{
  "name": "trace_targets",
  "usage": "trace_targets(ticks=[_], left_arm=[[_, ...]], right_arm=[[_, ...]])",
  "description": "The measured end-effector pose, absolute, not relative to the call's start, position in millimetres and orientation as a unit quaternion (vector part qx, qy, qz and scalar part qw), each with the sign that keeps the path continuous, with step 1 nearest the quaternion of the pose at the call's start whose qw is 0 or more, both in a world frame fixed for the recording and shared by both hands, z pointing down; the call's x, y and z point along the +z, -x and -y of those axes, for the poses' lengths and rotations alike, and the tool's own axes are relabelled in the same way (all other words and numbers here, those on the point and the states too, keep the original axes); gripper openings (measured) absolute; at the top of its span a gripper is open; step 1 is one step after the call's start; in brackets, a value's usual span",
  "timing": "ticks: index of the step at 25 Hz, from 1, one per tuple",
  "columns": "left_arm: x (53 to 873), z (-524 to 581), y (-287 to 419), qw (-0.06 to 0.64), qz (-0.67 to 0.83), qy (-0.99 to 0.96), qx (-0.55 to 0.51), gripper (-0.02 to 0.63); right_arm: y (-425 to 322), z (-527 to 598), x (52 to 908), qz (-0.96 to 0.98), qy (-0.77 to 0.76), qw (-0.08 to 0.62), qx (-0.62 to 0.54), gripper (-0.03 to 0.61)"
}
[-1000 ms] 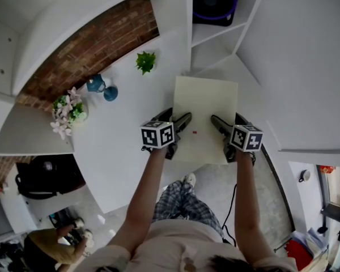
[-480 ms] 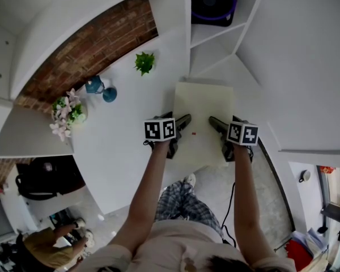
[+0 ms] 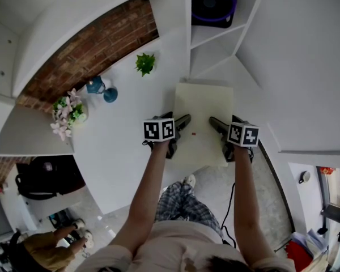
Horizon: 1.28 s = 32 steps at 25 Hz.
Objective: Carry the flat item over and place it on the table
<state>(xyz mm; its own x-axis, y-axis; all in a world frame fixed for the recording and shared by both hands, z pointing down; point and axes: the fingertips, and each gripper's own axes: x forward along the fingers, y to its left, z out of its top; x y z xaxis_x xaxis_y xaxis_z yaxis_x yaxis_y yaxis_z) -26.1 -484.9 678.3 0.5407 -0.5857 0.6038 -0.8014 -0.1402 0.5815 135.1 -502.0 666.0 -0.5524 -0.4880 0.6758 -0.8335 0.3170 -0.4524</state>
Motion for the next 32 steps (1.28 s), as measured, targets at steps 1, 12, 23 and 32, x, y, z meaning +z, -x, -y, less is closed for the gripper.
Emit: trace_targets(ticks=[1,12,23,32], left_arm=[[677,485,27,0.457,0.467,-0.748,0.120,0.347],[624,480,60,0.383,0.518,-0.759,0.091,0.345],[496,449,58,0.207,0.527,-0.824,0.010,0.123],[418,413,52,0.094,0.514,-0.852,-0.039,0.049]], right_arm=[[-136,502,665,0.784,-0.422,0.213,0.402,0.463],[-166,492,615,0.793,-0.462,0.151,0.366,0.438],[-174,453,496,0.850,-0.485,0.058,0.197,0.224],[-193,412,422,0.843,-0.530,-0.006,0.089,0.092]])
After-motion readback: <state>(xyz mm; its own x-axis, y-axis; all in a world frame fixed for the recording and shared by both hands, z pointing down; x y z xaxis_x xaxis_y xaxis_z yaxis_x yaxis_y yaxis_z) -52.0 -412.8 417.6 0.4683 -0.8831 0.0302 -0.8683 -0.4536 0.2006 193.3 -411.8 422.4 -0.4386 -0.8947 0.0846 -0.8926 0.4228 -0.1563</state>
